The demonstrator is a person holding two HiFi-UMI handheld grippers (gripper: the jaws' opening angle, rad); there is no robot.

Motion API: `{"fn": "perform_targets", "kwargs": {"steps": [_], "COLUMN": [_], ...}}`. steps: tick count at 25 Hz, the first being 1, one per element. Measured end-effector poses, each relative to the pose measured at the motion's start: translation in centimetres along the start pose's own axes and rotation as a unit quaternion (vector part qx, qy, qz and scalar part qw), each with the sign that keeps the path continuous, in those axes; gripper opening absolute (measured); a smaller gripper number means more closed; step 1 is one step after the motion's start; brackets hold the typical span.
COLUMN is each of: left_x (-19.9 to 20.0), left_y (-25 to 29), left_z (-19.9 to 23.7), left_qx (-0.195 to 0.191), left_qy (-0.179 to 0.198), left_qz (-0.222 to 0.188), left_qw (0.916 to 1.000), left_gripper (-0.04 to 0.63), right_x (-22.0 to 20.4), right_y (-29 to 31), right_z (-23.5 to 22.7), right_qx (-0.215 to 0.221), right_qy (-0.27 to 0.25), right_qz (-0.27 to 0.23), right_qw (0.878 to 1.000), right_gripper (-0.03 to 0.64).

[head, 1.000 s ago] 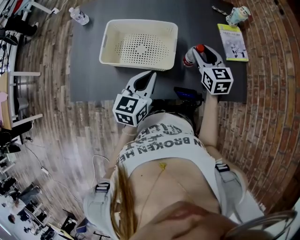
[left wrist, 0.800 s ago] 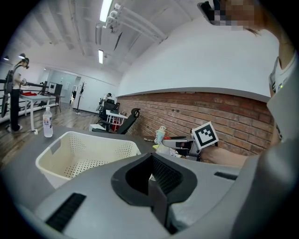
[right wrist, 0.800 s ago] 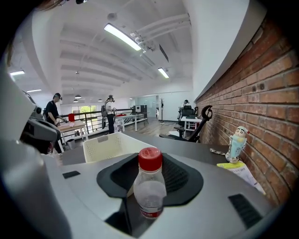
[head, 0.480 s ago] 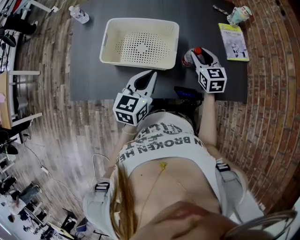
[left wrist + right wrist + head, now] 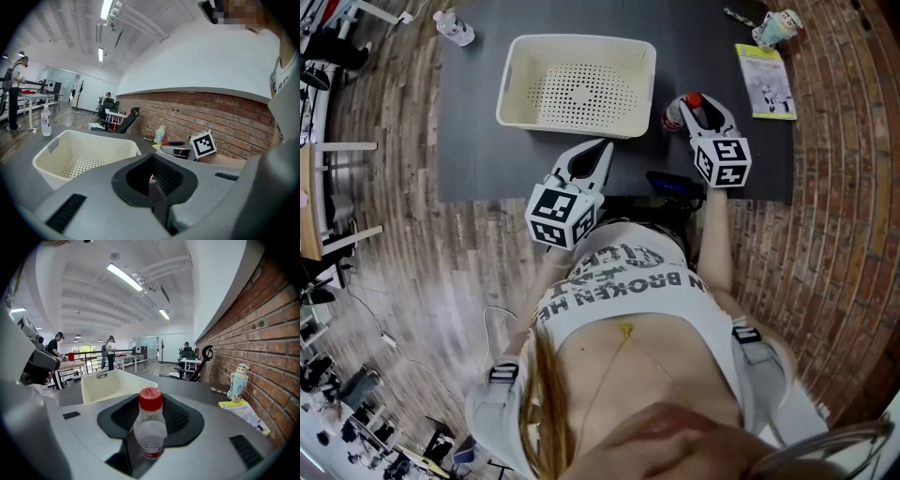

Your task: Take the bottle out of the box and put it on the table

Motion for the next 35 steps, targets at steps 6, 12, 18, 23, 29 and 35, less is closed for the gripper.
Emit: {"fn": "perform_targets", "kwargs": {"steps": [6, 12, 18, 23, 29, 35], "left_x": [-0.2, -0.4, -0.8, -1.0, -1.1, -1.3], "left_y": [0.1, 0.2, 0.5, 0.7, 0.3, -0.2], "left_z": [0.0, 0.0, -0.3, -0.6, -0.4, -0.2], "left_qx": [-0.003, -0.006, -0.008, -0.011, -0.005, -0.001], "left_qy": [-0.004, -0.007, -0.006, -0.006, -0.008, -0.010], "left_qz": [0.001, 0.002, 0.010, 0.012, 0.009, 0.008], "left_qw": [1.0000, 1.0000, 0.9999, 0.9999, 0.9999, 0.9999], "left_gripper": [0.003, 0.003, 0.003, 0.003, 0.003, 0.003], "right_x": [-0.3, -0.3, -0.3, -0.4, -0.5, -0.5], "right_y": [-0.3, -0.3, -0.2, -0.3, -0.4, -0.4], "right_z": [0.0, 0.0, 0.1, -0.1, -0.1, 0.0], "right_qx": [-0.003, -0.003, -0.003, -0.006, -0.008, -0.011], "right_qy": [0.002, 0.012, 0.014, 0.017, 0.019, 0.021], "right_qz": [-0.017, -0.030, -0.036, -0.045, -0.053, -0.056], "right_qw": [1.000, 0.999, 0.999, 0.999, 0.998, 0.998], "right_gripper": [0.152, 0.153, 0.153, 0.153, 0.153, 0.153]}}
Point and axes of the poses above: the fingertips, and each gripper's own axes: y forward along the fingers, z to its left, x out of its top, the point moved 1 cm from there along -y, backward along the fingers, and after that the axes turned 5 degrees about -y, right-handed, at the moved point
